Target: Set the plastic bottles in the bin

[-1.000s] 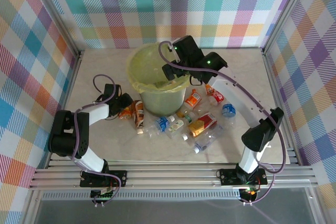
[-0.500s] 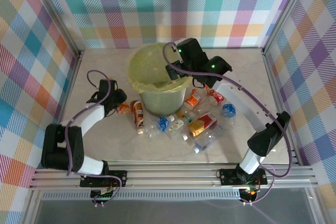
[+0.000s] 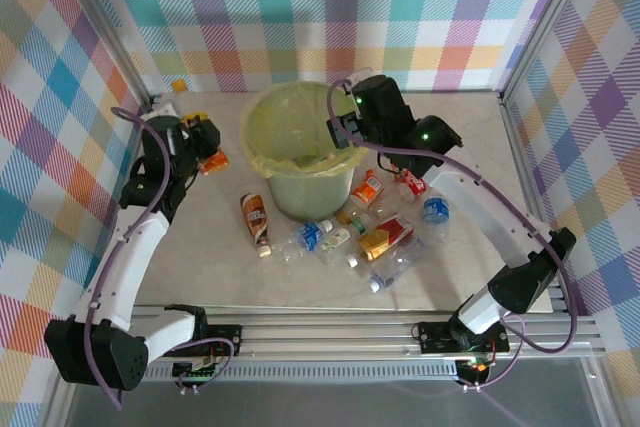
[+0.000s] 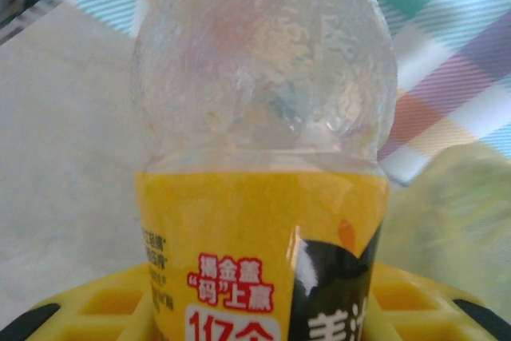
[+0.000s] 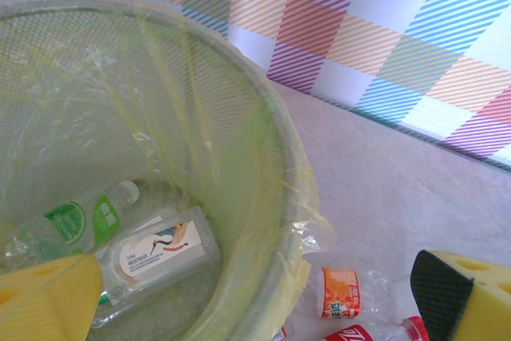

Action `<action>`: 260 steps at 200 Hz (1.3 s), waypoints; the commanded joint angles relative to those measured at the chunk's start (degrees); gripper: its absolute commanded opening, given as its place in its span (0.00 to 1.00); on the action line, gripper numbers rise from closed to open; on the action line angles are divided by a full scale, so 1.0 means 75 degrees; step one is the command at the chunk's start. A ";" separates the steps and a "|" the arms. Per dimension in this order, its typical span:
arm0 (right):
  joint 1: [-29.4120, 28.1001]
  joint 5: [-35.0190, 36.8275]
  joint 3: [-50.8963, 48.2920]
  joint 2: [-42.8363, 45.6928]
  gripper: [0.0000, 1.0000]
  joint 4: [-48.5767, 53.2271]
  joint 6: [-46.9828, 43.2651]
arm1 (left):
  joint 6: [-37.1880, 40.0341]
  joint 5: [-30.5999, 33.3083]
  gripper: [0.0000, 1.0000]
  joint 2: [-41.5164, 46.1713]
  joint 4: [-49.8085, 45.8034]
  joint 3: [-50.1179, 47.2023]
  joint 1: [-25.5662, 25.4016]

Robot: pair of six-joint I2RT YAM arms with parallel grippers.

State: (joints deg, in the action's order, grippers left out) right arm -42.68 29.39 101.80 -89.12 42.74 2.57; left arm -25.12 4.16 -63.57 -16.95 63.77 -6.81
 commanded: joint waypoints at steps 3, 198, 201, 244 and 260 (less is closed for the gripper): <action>0.0043 0.0217 -0.0195 0.0290 1.00 -0.0252 0.0172 | 0.0177 -0.0714 0.39 0.0127 0.0067 0.0731 -0.0214; 0.0323 0.0799 -0.0714 0.0829 1.00 -0.0158 0.0724 | 0.1141 -0.2215 0.40 -0.2993 0.0892 0.2760 -0.2526; 0.0324 0.0820 -0.0727 0.0832 1.00 -0.0138 0.0734 | 0.1149 -0.2236 0.40 -0.3009 0.0881 0.2759 -0.2517; 0.0335 0.0935 -0.0930 0.0943 1.00 -0.0023 0.1021 | 0.1259 -0.2359 0.41 -0.3084 0.0775 0.2508 -0.2537; 0.0338 0.0934 -0.1087 0.0995 1.00 -0.0116 0.1107 | 0.1439 -0.2395 0.42 -0.3151 0.0637 0.2480 -0.2532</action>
State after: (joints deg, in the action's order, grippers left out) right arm -40.47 35.16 95.02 -83.88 42.44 8.58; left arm -17.02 -12.32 -86.83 -12.10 83.24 -25.10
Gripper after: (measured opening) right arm 0.996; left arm 0.422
